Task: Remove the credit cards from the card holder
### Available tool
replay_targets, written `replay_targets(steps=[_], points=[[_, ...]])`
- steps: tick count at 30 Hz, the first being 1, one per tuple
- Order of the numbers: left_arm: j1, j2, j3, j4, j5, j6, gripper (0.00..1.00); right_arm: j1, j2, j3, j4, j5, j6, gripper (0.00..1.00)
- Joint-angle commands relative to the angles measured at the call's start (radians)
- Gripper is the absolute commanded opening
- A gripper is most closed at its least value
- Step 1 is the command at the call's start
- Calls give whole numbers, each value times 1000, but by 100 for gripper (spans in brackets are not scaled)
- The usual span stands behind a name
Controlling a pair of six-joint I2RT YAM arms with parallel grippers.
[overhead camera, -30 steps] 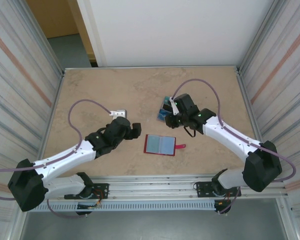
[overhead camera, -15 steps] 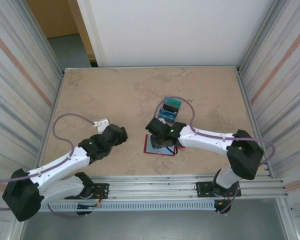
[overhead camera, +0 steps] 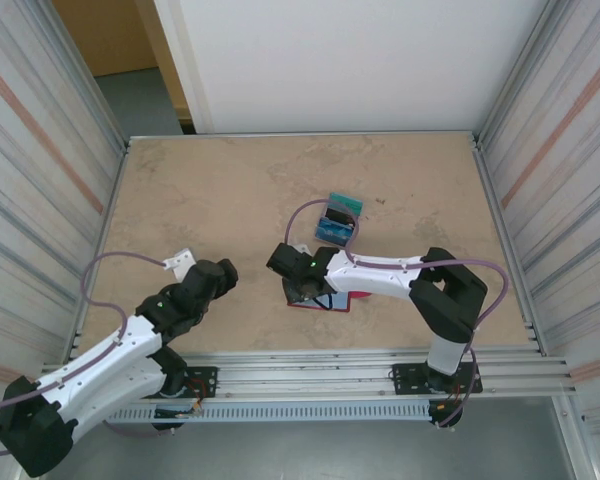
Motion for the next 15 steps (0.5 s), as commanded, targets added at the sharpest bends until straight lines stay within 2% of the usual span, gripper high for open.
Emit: replay_targets(steps=[1,15], points=[[12,-11,-16,-9,-3,-22,99,2,32,27,-21,-12,10,49],[15,19,-16,19,27,-24,99,2,50,15,-7,-55,0,52]])
